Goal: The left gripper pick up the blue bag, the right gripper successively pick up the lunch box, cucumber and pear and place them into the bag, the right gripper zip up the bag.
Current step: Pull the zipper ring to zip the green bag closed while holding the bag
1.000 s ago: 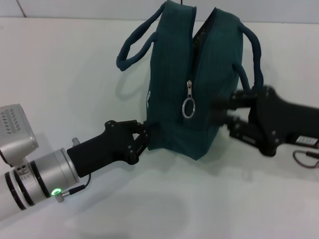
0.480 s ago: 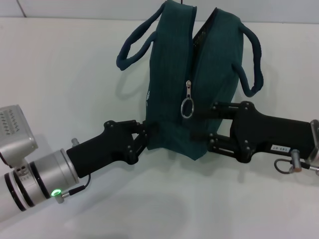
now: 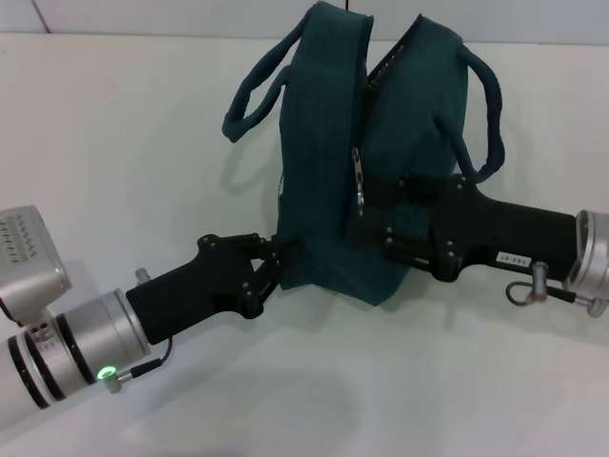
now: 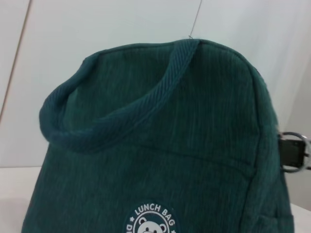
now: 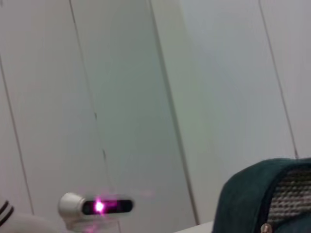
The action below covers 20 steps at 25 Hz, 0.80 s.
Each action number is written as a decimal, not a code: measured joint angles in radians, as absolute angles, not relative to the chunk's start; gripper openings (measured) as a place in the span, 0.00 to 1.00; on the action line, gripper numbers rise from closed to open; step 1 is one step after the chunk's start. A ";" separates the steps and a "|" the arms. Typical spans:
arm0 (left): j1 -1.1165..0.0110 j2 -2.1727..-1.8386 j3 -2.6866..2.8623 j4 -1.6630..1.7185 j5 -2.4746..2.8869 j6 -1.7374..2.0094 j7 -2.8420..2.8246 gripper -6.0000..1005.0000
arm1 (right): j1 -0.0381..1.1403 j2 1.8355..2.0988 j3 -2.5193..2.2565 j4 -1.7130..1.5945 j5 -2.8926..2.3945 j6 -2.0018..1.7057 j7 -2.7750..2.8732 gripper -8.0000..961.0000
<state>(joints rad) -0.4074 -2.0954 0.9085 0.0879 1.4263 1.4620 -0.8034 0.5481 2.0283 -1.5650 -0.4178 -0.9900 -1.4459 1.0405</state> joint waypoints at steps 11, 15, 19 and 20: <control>-0.408 -2.097 0.911 0.079 1.428 1.463 -0.777 0.08 | 0.583 2.028 -1.665 -0.417 -0.884 -1.343 1.042 0.48; -0.405 -2.097 0.911 0.080 1.428 1.462 -0.777 0.08 | 0.576 2.028 -1.703 -0.417 -0.824 -1.324 1.033 0.48; -0.404 -2.096 0.911 0.079 1.428 1.462 -0.775 0.08 | 0.572 2.028 -1.705 -0.414 -0.813 -1.323 1.032 0.47; -0.402 -2.096 0.911 0.078 1.427 1.462 -0.773 0.08 | 0.571 2.028 -1.705 -0.411 -0.808 -1.321 1.034 0.46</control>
<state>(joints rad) -0.4025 -2.0960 0.9109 0.0782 1.4275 1.4620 -0.7729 0.5708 2.0280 -1.7051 -0.4110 -0.8075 -1.3215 1.0336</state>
